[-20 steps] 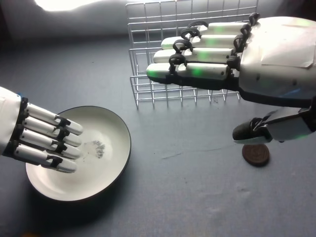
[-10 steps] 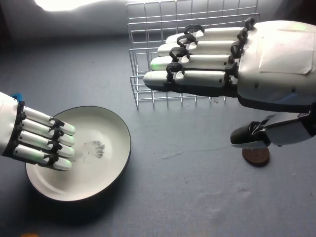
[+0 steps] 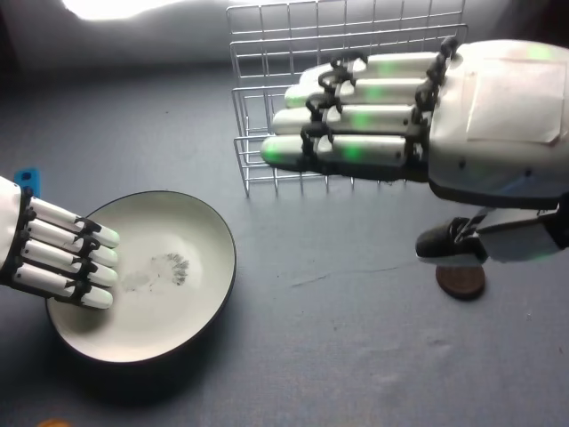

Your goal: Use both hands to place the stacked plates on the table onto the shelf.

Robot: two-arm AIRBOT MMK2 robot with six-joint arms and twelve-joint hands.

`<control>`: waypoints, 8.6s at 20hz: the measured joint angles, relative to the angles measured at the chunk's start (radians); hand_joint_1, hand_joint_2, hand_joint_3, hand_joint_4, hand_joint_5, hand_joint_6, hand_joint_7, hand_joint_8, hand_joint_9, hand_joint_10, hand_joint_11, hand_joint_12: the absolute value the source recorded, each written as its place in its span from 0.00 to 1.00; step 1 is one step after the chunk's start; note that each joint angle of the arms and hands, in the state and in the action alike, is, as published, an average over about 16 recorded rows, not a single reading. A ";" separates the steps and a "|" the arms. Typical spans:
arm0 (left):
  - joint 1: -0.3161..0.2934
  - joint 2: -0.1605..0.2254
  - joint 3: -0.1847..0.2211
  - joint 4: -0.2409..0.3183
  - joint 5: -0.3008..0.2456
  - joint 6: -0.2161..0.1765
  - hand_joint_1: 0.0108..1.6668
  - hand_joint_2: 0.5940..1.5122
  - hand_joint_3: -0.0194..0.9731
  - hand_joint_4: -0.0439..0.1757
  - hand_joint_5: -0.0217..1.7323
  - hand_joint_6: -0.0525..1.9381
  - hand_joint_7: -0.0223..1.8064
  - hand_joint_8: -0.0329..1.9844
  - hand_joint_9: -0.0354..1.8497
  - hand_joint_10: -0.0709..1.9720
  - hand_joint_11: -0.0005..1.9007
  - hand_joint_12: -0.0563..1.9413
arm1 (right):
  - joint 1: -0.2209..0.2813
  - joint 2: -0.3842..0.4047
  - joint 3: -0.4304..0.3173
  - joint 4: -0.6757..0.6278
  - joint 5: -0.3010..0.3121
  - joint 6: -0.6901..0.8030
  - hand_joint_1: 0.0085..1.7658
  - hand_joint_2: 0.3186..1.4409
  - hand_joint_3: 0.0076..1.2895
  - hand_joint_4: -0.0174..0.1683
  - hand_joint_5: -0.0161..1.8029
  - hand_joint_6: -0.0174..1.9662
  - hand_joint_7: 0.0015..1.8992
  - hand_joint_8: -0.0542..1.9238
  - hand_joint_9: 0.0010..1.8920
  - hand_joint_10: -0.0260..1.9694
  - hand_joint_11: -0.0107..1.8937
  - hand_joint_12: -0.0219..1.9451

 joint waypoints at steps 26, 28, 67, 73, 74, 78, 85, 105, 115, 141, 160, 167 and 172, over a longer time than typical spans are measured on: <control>0.034 -0.036 -0.010 -0.031 0.005 -0.003 0.00 0.57 0.03 0.20 0.02 0.03 0.01 0.01 0.02 0.04 0.01 0.02 | -0.009 -0.141 0.032 0.005 -0.087 -0.191 0.66 0.61 0.00 0.10 0.02 0.02 0.01 0.03 0.01 0.02 0.02 0.01; 0.023 -0.040 -0.025 -0.031 0.010 -0.012 0.00 0.57 0.03 0.20 0.02 0.03 0.01 0.01 0.02 0.04 0.01 0.02 | -0.010 -0.159 0.044 0.010 -0.095 -0.203 0.66 0.61 0.00 0.10 0.02 0.02 0.01 0.03 0.01 0.02 0.02 0.02; -0.092 -0.050 -0.120 -0.007 0.075 -0.119 0.00 0.61 0.03 0.23 0.02 0.03 0.01 0.01 0.03 0.04 0.01 0.02 | -0.101 -0.549 0.313 0.297 -0.082 -0.637 0.66 0.62 0.00 0.09 0.48 0.33 0.51 0.34 0.56 0.29 0.42 0.63; -0.117 -0.035 -0.097 -0.019 0.074 -0.125 0.01 0.62 0.03 0.23 0.02 0.03 0.02 0.01 0.03 0.04 0.01 0.02 | -0.100 -0.559 0.326 0.296 -0.063 -0.639 0.68 0.60 0.00 0.08 0.49 0.39 0.52 0.43 0.55 0.47 0.46 0.62; -0.122 -0.031 -0.091 -0.022 0.074 -0.127 0.00 0.62 0.03 0.23 0.02 0.03 0.02 0.01 0.03 0.04 0.01 0.02 | -0.100 -0.560 0.328 0.296 -0.060 -0.639 0.68 0.60 0.00 0.08 0.50 0.39 0.53 0.43 0.55 0.49 0.47 0.61; -0.143 -0.016 -0.064 -0.028 0.072 -0.139 0.00 0.63 0.03 0.22 0.02 0.03 0.02 0.01 0.03 0.04 0.01 0.02 | -0.099 -0.565 0.335 0.295 -0.051 -0.639 0.69 0.59 0.01 0.07 0.50 0.39 0.54 0.42 0.55 0.50 0.48 0.58; -0.167 0.008 -0.026 -0.028 0.065 -0.170 0.00 0.64 0.03 0.20 0.02 0.03 0.02 0.01 0.03 0.04 0.01 0.02 | -0.099 -0.569 0.343 0.294 -0.039 -0.639 0.70 0.59 0.00 0.06 0.51 0.39 0.56 0.38 0.56 0.50 0.51 0.52; -0.227 -0.007 0.049 -0.012 0.064 -0.193 0.00 0.65 0.03 0.19 0.02 0.03 0.02 0.01 0.03 0.04 0.01 0.02 | -0.093 -0.572 0.354 0.297 -0.022 -0.643 0.71 0.58 0.00 0.09 0.53 0.39 0.57 0.37 0.59 0.38 0.51 0.49; -0.259 -0.007 0.099 -0.010 0.061 -0.206 0.00 0.65 0.03 0.19 0.02 0.03 0.02 0.01 0.03 0.04 0.01 0.02 | -0.066 -0.567 0.355 0.335 -0.025 -0.634 0.71 0.58 0.00 0.07 0.54 0.39 0.59 0.35 0.58 0.45 0.51 0.48; -0.259 -0.007 0.199 0.016 0.051 -0.235 0.00 0.64 0.03 0.19 0.02 0.03 0.02 0.01 0.03 0.04 0.01 0.02 | 0.083 -0.358 0.148 0.406 -0.083 -0.519 0.71 0.58 0.00 0.11 0.58 0.41 0.60 0.35 0.59 0.38 0.51 0.54; -0.253 -0.008 0.199 0.027 0.050 -0.234 0.00 0.64 0.03 0.19 0.02 0.03 0.02 0.01 0.03 0.04 0.01 0.02 | 0.268 -0.155 0.048 0.022 -0.172 0.352 0.74 0.58 0.00 0.06 0.57 0.40 0.60 0.34 0.57 0.49 0.50 0.55; -0.251 -0.009 0.199 0.027 0.051 -0.234 0.00 0.64 0.03 0.19 0.02 0.03 0.02 0.01 0.03 0.04 0.01 0.02 | 0.361 -0.098 0.068 -0.202 -0.184 0.708 0.75 0.58 0.00 0.05 0.57 0.40 0.60 0.35 0.57 0.50 0.50 0.56; -0.251 -0.010 0.199 0.027 0.051 -0.234 0.00 0.64 0.03 0.19 0.02 0.03 0.02 0.01 0.03 0.04 0.01 0.02 | 0.405 -0.079 0.113 -0.374 -0.182 0.939 0.76 0.58 0.00 0.05 0.57 0.40 0.59 0.36 0.57 0.50 0.50 0.56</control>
